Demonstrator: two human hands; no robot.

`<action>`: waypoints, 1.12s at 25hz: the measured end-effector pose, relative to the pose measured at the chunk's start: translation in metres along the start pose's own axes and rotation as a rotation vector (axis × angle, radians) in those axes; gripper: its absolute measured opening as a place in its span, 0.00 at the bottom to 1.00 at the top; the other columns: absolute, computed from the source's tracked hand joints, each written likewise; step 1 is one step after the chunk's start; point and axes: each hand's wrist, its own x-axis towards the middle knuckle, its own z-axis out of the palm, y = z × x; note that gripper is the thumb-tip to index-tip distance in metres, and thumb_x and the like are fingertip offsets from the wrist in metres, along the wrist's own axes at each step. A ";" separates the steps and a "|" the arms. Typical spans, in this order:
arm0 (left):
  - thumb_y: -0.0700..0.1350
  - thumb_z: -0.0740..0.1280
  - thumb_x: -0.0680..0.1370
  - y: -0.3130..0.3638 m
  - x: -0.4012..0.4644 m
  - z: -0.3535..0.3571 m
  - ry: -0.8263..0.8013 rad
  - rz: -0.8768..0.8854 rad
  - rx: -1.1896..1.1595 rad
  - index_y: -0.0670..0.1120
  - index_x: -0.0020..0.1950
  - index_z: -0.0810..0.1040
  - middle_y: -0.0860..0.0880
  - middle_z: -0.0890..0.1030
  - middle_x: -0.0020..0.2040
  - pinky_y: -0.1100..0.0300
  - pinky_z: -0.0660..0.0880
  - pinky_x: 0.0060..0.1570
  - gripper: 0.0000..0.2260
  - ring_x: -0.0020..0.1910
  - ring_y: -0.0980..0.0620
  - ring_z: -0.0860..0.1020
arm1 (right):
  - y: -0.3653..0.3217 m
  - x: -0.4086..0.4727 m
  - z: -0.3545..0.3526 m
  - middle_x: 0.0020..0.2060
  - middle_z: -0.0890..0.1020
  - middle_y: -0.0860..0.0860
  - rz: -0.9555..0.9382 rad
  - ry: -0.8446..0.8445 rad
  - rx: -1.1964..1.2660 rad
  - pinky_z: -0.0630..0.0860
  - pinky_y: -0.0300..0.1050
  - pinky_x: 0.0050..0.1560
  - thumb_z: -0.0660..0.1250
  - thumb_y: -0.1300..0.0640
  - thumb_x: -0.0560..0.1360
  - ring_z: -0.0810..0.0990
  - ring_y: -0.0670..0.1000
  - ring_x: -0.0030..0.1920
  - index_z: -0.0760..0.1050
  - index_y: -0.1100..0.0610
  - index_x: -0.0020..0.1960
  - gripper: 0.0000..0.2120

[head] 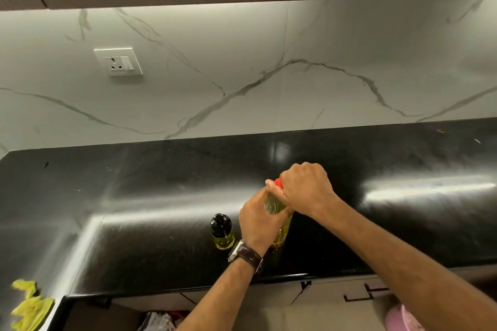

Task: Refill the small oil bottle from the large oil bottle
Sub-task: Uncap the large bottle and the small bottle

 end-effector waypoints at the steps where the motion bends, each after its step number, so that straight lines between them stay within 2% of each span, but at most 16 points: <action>1: 0.61 0.80 0.68 0.001 -0.001 0.000 0.010 0.004 0.004 0.57 0.62 0.82 0.59 0.86 0.52 0.69 0.76 0.50 0.25 0.49 0.63 0.81 | 0.003 0.000 0.002 0.27 0.73 0.48 -0.039 -0.005 -0.010 0.62 0.41 0.31 0.46 0.30 0.82 0.68 0.45 0.26 0.72 0.52 0.33 0.34; 3: 0.63 0.79 0.69 0.004 -0.003 -0.001 0.018 0.007 0.008 0.57 0.60 0.82 0.59 0.86 0.50 0.73 0.72 0.47 0.23 0.47 0.63 0.80 | 0.010 -0.001 0.005 0.33 0.78 0.48 -0.098 -0.026 -0.017 0.68 0.42 0.35 0.45 0.29 0.81 0.74 0.46 0.32 0.77 0.51 0.42 0.33; 4: 0.63 0.79 0.69 0.004 -0.003 -0.001 0.014 0.005 0.007 0.57 0.59 0.82 0.59 0.85 0.50 0.73 0.72 0.46 0.22 0.47 0.62 0.80 | 0.013 -0.001 0.005 0.40 0.80 0.49 -0.123 -0.048 0.000 0.73 0.43 0.39 0.46 0.30 0.81 0.78 0.47 0.38 0.78 0.51 0.50 0.31; 5: 0.64 0.78 0.68 0.004 -0.003 -0.001 0.011 0.008 0.003 0.58 0.59 0.82 0.59 0.85 0.50 0.71 0.73 0.47 0.22 0.47 0.62 0.80 | 0.016 -0.002 0.004 0.48 0.81 0.50 -0.147 -0.090 0.040 0.77 0.45 0.45 0.48 0.31 0.82 0.80 0.49 0.45 0.76 0.51 0.57 0.28; 7: 0.67 0.76 0.68 0.002 -0.002 -0.002 0.003 0.019 -0.015 0.56 0.61 0.82 0.59 0.86 0.52 0.65 0.78 0.50 0.26 0.49 0.62 0.81 | 0.021 -0.006 0.000 0.59 0.78 0.51 -0.176 -0.193 0.164 0.80 0.48 0.55 0.53 0.35 0.83 0.79 0.50 0.56 0.70 0.51 0.67 0.24; 10: 0.71 0.70 0.67 0.000 -0.002 -0.003 0.015 0.035 -0.035 0.57 0.64 0.81 0.59 0.85 0.53 0.60 0.81 0.52 0.30 0.50 0.62 0.81 | 0.028 -0.009 -0.008 0.65 0.74 0.50 -0.205 -0.270 0.333 0.79 0.48 0.58 0.60 0.42 0.84 0.77 0.49 0.60 0.66 0.50 0.73 0.22; 12: 0.70 0.71 0.67 0.001 -0.003 -0.004 0.018 0.035 -0.041 0.57 0.64 0.81 0.59 0.85 0.53 0.59 0.80 0.52 0.30 0.51 0.62 0.81 | 0.032 -0.008 -0.014 0.68 0.73 0.49 -0.212 -0.298 0.389 0.79 0.49 0.59 0.66 0.43 0.81 0.77 0.50 0.61 0.62 0.49 0.78 0.28; 14: 0.68 0.75 0.68 0.000 -0.004 -0.004 0.017 0.023 -0.033 0.56 0.64 0.81 0.58 0.86 0.54 0.59 0.80 0.54 0.29 0.52 0.62 0.81 | 0.032 -0.007 -0.017 0.65 0.78 0.49 -0.167 -0.245 0.336 0.80 0.48 0.57 0.69 0.38 0.78 0.80 0.50 0.60 0.63 0.49 0.79 0.34; 15: 0.67 0.76 0.69 0.000 -0.004 -0.004 0.015 0.014 -0.023 0.55 0.64 0.81 0.58 0.86 0.55 0.59 0.80 0.55 0.28 0.53 0.62 0.81 | 0.031 -0.006 -0.017 0.60 0.81 0.49 -0.134 -0.177 0.282 0.81 0.46 0.53 0.68 0.33 0.76 0.82 0.49 0.56 0.67 0.49 0.76 0.35; 17: 0.65 0.78 0.69 0.000 -0.004 -0.005 0.015 0.015 -0.004 0.56 0.64 0.81 0.58 0.86 0.54 0.60 0.80 0.54 0.27 0.52 0.61 0.81 | 0.025 -0.004 -0.019 0.45 0.83 0.48 -0.075 -0.048 0.184 0.78 0.39 0.43 0.63 0.27 0.74 0.82 0.46 0.43 0.79 0.50 0.64 0.32; 19: 0.65 0.77 0.69 0.000 -0.004 -0.004 0.012 0.025 0.005 0.57 0.65 0.81 0.58 0.85 0.53 0.61 0.80 0.53 0.27 0.51 0.62 0.81 | 0.021 -0.003 -0.020 0.38 0.80 0.47 -0.076 -0.016 0.189 0.74 0.37 0.40 0.64 0.29 0.76 0.78 0.45 0.37 0.83 0.52 0.55 0.27; 23: 0.65 0.78 0.69 0.000 -0.004 -0.004 0.005 0.013 -0.008 0.57 0.65 0.81 0.59 0.85 0.53 0.63 0.79 0.53 0.27 0.51 0.63 0.80 | 0.024 -0.002 -0.021 0.54 0.81 0.46 -0.192 -0.144 0.379 0.82 0.43 0.52 0.72 0.44 0.78 0.80 0.46 0.50 0.81 0.46 0.61 0.13; 25: 0.65 0.78 0.69 -0.002 -0.003 -0.004 0.002 0.019 -0.007 0.58 0.67 0.80 0.59 0.85 0.53 0.65 0.78 0.53 0.29 0.51 0.63 0.80 | 0.027 -0.001 -0.020 0.58 0.79 0.44 -0.243 -0.226 0.466 0.82 0.47 0.57 0.74 0.53 0.77 0.80 0.47 0.56 0.81 0.43 0.61 0.14; 27: 0.65 0.78 0.69 -0.002 -0.002 -0.004 0.007 0.021 -0.009 0.57 0.67 0.80 0.59 0.85 0.54 0.64 0.78 0.54 0.29 0.52 0.64 0.80 | 0.028 -0.002 -0.019 0.62 0.77 0.44 -0.261 -0.230 0.530 0.80 0.49 0.61 0.74 0.53 0.76 0.77 0.47 0.61 0.80 0.41 0.64 0.18; 28: 0.65 0.78 0.69 -0.003 -0.002 -0.003 0.012 0.016 -0.005 0.57 0.67 0.80 0.59 0.85 0.55 0.62 0.79 0.55 0.29 0.52 0.63 0.80 | 0.028 -0.003 -0.019 0.63 0.77 0.45 -0.247 -0.197 0.507 0.79 0.49 0.61 0.73 0.48 0.76 0.77 0.47 0.62 0.78 0.40 0.67 0.20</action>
